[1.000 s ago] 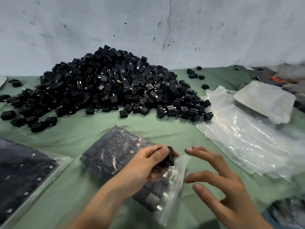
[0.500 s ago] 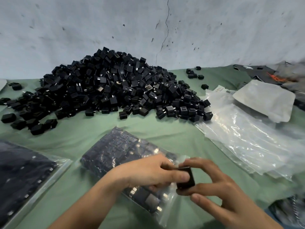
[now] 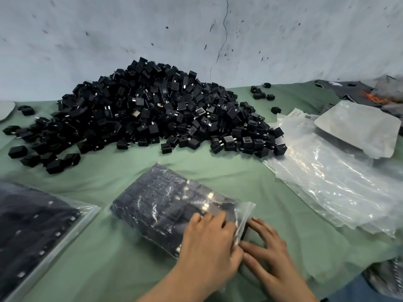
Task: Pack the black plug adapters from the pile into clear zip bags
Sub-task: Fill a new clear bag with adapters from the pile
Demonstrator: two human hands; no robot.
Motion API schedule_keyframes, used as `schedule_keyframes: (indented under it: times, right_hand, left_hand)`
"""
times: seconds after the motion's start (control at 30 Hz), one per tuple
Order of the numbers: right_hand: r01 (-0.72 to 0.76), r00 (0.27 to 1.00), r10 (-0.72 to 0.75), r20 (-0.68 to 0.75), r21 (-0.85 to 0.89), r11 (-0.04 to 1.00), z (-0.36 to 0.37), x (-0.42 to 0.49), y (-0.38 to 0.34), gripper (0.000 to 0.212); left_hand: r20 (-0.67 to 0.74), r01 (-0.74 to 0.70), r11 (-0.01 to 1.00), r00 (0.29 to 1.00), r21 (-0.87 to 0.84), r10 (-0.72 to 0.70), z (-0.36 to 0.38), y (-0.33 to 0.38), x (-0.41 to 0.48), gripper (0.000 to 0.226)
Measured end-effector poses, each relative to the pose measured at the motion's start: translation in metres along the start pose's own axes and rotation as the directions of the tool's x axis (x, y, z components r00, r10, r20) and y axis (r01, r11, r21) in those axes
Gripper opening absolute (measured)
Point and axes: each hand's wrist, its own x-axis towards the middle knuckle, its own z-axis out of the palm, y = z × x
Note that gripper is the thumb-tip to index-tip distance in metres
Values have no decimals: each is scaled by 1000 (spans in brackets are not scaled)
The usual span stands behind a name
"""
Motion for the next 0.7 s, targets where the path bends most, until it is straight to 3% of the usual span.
schedule_keyframes:
  times: [0.1, 0.17, 0.27, 0.37, 0.4, 0.47, 0.5, 0.57, 0.7]
  right_hand:
    - [71, 996, -69, 63, -38, 997, 16, 15, 2, 34]
    - [49, 988, -43, 147, -41, 998, 28, 28, 0, 51]
    - [-49, 969, 57, 242, -37, 998, 41, 43, -4, 58]
    - [-195, 937, 141, 318, 144, 970, 39, 47, -11, 59]
    - [-187, 916, 133, 377, 110, 976, 39, 44, -9, 64]
    - [28, 898, 19, 440, -99, 995, 37, 38, -4, 89]
    - [121, 895, -35, 444, -168, 978, 35, 36, -2, 83]
    - [127, 891, -25, 453, -197, 972, 30, 40, -1, 45]
    - [150, 875, -16, 484, -239, 959, 27, 43, 1, 46]
  left_hand:
    - [-9, -54, 998, 998, -22, 54, 1, 4, -2, 21]
    - [0, -67, 998, 998, -11, 67, 0, 5, -4, 22]
    - [2, -75, 996, 997, -40, 75, -1, 4, -5, 21]
    - [55, -37, 992, 997, -121, 44, -7, -5, -7, 33]
    - [63, -5, 986, 998, -165, 16, -8, -12, -7, 43]
    - [62, 114, 976, 993, -187, -104, -8, -37, -7, 63]
    - [41, 175, 971, 985, -163, -170, -8, -54, -7, 69]
    - [62, 283, 958, 958, -43, -280, -8, -89, -4, 67]
    - [220, 344, 935, 908, 90, -356, -3, -126, 0, 61]
